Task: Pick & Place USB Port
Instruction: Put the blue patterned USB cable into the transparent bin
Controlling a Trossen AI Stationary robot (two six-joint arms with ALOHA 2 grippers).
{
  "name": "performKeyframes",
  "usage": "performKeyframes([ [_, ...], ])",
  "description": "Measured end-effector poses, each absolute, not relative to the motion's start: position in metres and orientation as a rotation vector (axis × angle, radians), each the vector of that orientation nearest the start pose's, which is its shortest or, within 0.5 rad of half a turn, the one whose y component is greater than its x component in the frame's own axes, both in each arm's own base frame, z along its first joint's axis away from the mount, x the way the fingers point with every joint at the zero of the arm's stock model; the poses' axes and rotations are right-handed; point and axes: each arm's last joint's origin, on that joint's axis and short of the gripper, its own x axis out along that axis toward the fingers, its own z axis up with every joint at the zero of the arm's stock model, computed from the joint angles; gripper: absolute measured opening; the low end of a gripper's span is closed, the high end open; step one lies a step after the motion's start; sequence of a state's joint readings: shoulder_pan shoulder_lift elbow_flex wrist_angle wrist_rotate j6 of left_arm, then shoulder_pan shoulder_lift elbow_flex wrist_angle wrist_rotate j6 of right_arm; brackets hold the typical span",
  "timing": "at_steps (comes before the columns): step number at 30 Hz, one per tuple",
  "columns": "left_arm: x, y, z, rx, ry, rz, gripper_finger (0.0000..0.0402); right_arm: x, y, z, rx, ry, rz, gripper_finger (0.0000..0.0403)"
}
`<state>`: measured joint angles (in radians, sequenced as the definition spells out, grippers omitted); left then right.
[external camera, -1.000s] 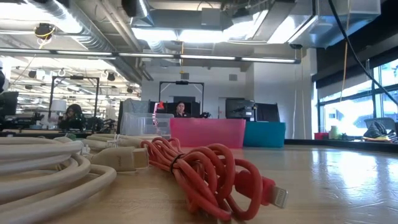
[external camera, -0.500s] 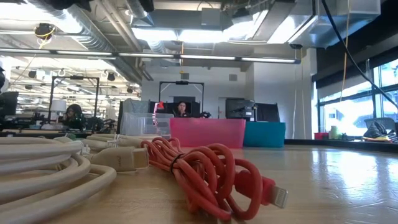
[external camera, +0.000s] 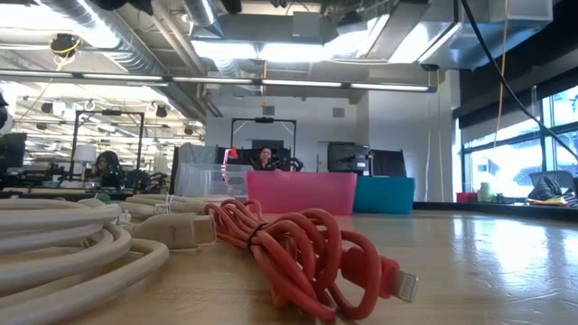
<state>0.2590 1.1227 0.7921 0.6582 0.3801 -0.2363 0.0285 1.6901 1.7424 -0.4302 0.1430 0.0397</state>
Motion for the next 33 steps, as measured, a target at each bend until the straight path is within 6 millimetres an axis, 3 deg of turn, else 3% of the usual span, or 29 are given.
performKeyframes([
  [3,0.238,0.056,0.348,-0.140,-0.271,-0.136,0.0026,0.382,0.006,0.402,-0.040,0.381,-0.128,0.0007],
  [6,0.237,0.058,0.348,-0.147,-0.266,-0.131,0.0026,0.382,0.005,0.402,-0.105,0.386,-0.134,0.0036],
  [15,0.225,0.065,0.353,-0.179,-0.249,-0.094,0.0026,0.346,-0.008,0.424,-0.237,0.648,-0.483,0.0201],
  [19,0.216,0.069,0.355,-0.185,-0.230,-0.053,0.0026,0.324,-0.015,0.430,-0.221,0.781,-0.622,0.0251],
  [25,0.201,0.074,0.350,-0.210,-0.128,0.094,0.0026,0.287,-0.023,0.421,-0.171,1.027,-0.856,0.0275],
  [33,0.196,0.091,0.345,-0.307,-0.086,0.328,0.0026,0.279,-0.026,0.416,-0.101,0.990,-0.941,0.0273],
])
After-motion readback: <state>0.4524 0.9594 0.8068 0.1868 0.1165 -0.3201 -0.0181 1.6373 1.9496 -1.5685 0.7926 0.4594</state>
